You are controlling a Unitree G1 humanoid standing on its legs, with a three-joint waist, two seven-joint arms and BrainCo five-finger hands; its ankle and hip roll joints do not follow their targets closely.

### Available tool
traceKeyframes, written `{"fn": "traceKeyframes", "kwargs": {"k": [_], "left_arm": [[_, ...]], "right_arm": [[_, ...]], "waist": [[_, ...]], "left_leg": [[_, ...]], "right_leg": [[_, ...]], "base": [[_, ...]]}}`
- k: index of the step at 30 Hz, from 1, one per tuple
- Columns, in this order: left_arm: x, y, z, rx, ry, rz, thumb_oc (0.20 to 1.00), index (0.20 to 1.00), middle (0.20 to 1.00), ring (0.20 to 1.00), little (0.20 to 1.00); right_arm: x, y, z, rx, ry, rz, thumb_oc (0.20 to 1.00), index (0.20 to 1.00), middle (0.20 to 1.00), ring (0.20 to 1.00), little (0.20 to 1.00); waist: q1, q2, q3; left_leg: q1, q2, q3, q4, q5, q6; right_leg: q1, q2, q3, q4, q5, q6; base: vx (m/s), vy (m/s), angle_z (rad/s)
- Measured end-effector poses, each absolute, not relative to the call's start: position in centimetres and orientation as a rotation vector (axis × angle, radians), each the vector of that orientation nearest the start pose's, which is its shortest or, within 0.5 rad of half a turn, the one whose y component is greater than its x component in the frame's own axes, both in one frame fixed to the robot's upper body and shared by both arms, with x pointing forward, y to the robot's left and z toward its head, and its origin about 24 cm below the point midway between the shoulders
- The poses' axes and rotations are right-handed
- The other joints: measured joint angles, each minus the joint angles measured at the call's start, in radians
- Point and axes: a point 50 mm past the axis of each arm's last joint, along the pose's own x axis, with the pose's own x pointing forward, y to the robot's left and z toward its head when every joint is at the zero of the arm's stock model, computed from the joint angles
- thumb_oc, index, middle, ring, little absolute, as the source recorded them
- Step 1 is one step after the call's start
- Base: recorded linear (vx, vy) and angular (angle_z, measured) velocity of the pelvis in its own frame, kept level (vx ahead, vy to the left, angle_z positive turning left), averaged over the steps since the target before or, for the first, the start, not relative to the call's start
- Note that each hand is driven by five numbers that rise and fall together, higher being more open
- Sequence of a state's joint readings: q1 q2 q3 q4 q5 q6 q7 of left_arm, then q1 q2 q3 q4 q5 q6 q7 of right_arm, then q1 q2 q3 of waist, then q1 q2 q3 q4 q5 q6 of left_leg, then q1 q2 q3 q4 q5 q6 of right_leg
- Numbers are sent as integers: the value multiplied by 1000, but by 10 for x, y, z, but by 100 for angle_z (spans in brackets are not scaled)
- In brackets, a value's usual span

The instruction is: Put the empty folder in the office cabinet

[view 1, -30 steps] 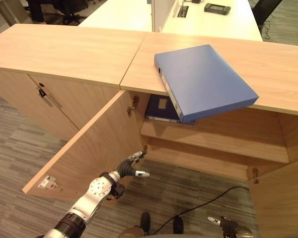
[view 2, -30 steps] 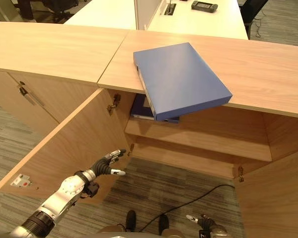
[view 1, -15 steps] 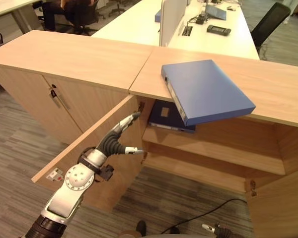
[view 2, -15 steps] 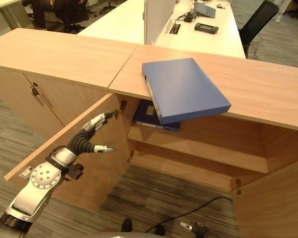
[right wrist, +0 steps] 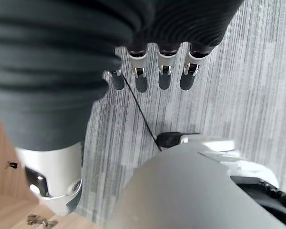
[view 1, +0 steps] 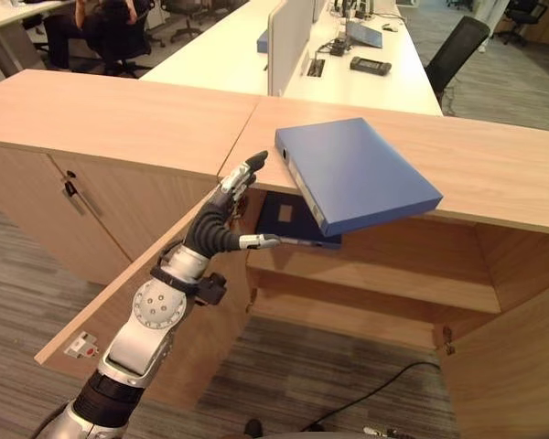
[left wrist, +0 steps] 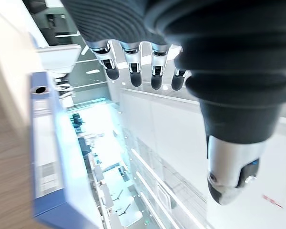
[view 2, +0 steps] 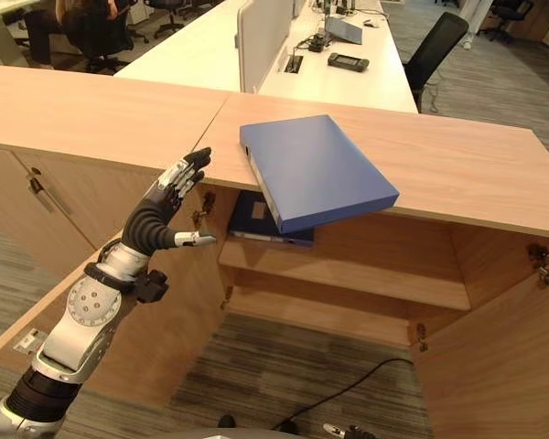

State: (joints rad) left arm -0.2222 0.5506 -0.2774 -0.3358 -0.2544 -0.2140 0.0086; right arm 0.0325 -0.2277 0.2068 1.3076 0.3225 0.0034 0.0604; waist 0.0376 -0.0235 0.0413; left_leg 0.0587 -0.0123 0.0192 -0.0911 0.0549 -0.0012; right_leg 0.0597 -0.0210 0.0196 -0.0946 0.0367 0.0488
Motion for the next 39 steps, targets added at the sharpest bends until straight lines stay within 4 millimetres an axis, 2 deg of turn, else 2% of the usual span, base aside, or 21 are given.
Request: {"fn": "traceKeyframes", "kwargs": {"k": [5,8,12,14,19,26,28,33,39], "left_arm": [[256,113,190,332,-720,-509,1000,1000,1000,1000,1000],[255,114,194,417,-758,-509,1000,1000,1000,1000,1000],[264,113,199,589,-802,-487,1000,1000,1000,1000,1000],[264,113,200,616,-813,-479,1000,1000,1000,1000,1000],[275,113,191,875,-812,-493,1000,1000,1000,1000,1000],[288,112,186,1128,-828,-517,1000,1000,1000,1000,1000],[294,115,182,1179,-820,-497,1000,1000,1000,1000,1000],[303,122,172,1277,-806,-436,1000,1000,1000,1000,1000],[304,112,161,1335,-834,-460,1000,1000,1000,1000,1000]], "right_arm": [[52,-228,-171,-14,1361,-154,1000,1000,1000,1000,1000],[53,-229,-170,-17,1358,-160,1000,1000,1000,1000,1000],[48,-234,-170,-31,1370,-178,1000,1000,1000,1000,1000],[48,-234,-170,-31,1369,-182,1000,1000,1000,1000,1000],[48,-235,-170,-33,1368,-186,1000,1000,1000,1000,1000],[49,-241,-168,-38,1367,-207,1000,1000,1000,1000,1000],[54,-243,-167,-50,1356,-214,1000,1000,1000,1000,1000],[43,-236,-170,-63,1382,-195,1000,1000,1000,1000,1000],[38,-237,-171,-68,1411,-224,1000,1000,1000,1000,1000]], "waist": [[-7,13,-12],[-31,23,-20],[-39,29,-24],[-40,30,-24],[-46,31,-31],[-54,30,-51],[-57,30,-53],[-58,30,-55],[-59,31,-55]], "left_leg": [[0,0,4,0,-4,-5],[2,1,13,0,-4,-5],[6,2,25,-1,-6,-4],[8,2,25,-2,-11,-4],[17,2,34,-4,-15,-4],[18,2,47,-1,-12,1],[18,3,51,-1,-12,1],[18,3,55,0,-12,2],[19,3,57,-1,-12,1]], "right_leg": [[-2,0,9,0,3,2],[-3,1,19,0,5,3],[-3,1,25,0,7,4],[-2,1,25,0,7,4],[2,1,35,0,7,4],[-1,1,41,0,8,5],[0,2,45,0,8,5],[-3,2,48,0,8,4],[-4,2,50,0,9,5]], "base": [[8,5,-4],[10,5,-9],[15,7,-7],[4,5,-4],[23,10,-5],[0,4,-5],[-11,16,-5],[0,0,0],[0,0,0]]}}
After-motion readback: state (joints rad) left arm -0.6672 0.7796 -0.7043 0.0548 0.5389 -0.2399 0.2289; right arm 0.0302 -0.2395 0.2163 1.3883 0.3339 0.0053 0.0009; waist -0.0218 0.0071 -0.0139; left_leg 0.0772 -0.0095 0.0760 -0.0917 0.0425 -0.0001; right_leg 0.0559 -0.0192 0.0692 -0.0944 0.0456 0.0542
